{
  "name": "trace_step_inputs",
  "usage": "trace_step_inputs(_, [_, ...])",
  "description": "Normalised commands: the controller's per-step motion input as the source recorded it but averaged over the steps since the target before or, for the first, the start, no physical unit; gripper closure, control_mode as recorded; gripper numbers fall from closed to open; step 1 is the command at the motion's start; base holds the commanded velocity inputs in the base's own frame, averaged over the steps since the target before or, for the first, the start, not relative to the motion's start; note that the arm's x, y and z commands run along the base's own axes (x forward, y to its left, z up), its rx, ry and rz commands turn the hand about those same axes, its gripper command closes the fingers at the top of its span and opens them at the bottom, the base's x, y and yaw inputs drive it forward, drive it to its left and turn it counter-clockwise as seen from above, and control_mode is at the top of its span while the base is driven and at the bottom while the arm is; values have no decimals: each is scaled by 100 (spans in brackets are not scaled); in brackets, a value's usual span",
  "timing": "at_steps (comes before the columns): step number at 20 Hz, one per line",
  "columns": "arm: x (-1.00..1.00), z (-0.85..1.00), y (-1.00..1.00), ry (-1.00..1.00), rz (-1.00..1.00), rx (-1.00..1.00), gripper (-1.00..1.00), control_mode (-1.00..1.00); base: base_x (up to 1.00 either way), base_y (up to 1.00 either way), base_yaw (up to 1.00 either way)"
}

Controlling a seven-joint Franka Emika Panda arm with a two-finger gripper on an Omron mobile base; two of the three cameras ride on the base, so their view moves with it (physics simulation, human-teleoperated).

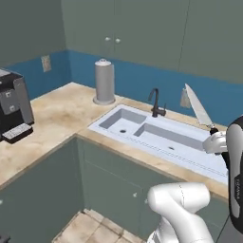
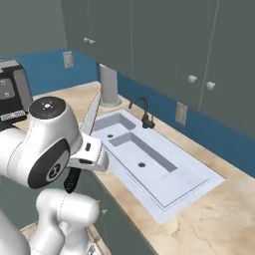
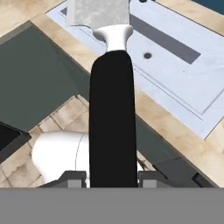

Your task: Move the cutting board and knife to the sink. Then move spray from the cabinet to the counter.

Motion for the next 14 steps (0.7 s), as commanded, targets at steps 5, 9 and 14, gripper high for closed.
trace_step_inputs(5, [0,0,0,0,0,0,100,100,34,25,-44])
trace_step_inputs(9, [0,0,0,0,0,0,100,100,40,30,-42])
trace_step_inputs(14, [0,0,0,0,0,0,100,100,42,34,-40])
